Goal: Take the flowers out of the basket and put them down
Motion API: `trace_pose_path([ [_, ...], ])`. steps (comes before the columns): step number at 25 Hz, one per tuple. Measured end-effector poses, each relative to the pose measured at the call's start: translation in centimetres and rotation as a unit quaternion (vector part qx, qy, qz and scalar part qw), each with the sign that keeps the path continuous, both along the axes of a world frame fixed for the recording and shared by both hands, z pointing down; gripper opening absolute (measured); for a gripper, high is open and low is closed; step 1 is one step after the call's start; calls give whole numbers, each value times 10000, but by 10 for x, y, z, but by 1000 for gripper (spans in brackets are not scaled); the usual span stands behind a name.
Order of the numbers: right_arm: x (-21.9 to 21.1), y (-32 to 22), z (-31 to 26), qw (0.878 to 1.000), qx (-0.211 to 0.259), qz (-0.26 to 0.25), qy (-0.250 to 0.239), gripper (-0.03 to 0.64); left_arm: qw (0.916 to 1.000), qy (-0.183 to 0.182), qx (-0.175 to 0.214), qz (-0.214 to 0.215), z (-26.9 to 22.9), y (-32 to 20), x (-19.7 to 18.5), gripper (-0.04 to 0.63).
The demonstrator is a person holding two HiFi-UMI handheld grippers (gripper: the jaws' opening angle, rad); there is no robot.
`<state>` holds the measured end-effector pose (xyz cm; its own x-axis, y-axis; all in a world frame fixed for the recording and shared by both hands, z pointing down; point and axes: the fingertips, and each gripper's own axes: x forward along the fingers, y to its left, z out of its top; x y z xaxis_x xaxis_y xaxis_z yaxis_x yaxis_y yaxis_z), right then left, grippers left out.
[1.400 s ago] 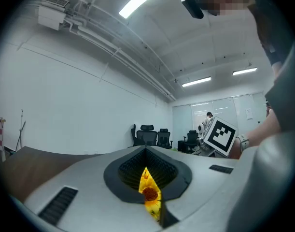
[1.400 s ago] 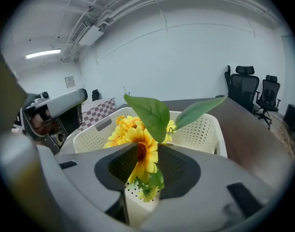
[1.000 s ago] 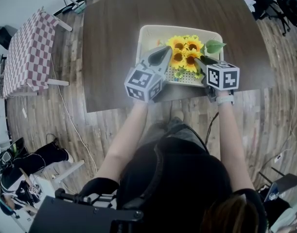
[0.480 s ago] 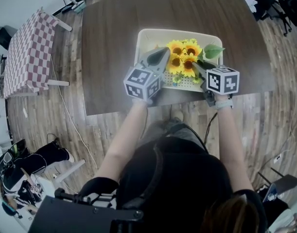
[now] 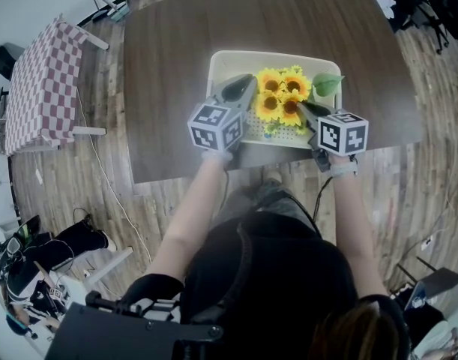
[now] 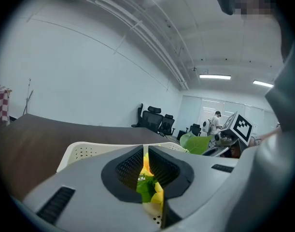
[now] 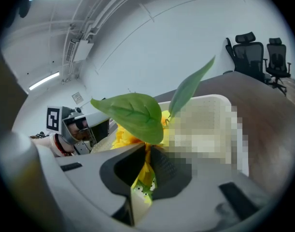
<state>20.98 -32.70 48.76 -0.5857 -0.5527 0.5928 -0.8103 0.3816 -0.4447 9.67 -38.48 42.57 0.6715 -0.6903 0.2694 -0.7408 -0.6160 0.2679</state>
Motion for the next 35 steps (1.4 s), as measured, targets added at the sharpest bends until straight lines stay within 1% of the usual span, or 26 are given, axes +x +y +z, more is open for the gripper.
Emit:
trace_pose_path([
  [3,2,0,3,10000,-14,-7,65,31,9999,2,-160,-46,6,-6,-1,37],
  [4,2,0,3,10000,-17,-17,78,31,9997,30,-246,-48,8,-8,0,61],
  [5,2,0,3,10000,-21,-30,78,31,9993,81,-357,-40,10,-10,1,103],
  [7,1,0,3,10000,-24,-53,51,31,9979,220,-605,-27,15,-13,4,163],
  [8,1,0,2,10000,-23,-52,33,39,9971,275,-708,-35,17,-14,5,188],
  [10,2,0,1,10000,-31,-12,10,55,9956,323,-881,-71,21,-16,4,191],
  [12,2,1,-1,10000,-54,40,-14,77,9936,333,-1071,-98,28,-18,3,216],
  [14,4,1,-2,9999,-81,76,-47,84,9914,350,-1257,-102,34,-19,4,228],
  [15,4,2,-2,9999,-104,83,-76,114,9902,365,-1345,-96,37,-19,5,245],
  [16,4,2,-3,9998,-137,85,-111,126,9889,381,-1432,-91,40,-20,6,252],
  [17,4,2,-2,9997,-181,87,-144,126,9876,394,-1514,-91,42,-21,7,252],
  [19,4,2,0,9994,-289,79,-174,160,9849,432,-1672,-95,48,-22,8,252],
  [22,2,3,4,9988,-431,59,-204,160,9803,593,-1881,-102,52,-24,10,257],
  [25,-1,1,5,9982,-523,51,-299,161,9783,585,-1985,-86,56,-26,13,264],
  [27,-2,1,6,9978,-559,15,-365,170,9781,537,-2010,-65,58,-25,16,246],
  [29,-3,1,6,9972,-588,4,-473,169,9786,476,-1999,-78,60,-24,17,189],
  [30,-4,1,5,9968,-610,-5,-523,167,9790,450,-1989,-83,60,-24,17,176],
  [32,-6,2,5,9959,-655,-26,-619,147,9792,456,-1978,-65,61,-23,18,167],
  [35,-11,2,3,9935,-749,-20,-859,121,9779,566,-2011,-13,61,-22,19,147],
])
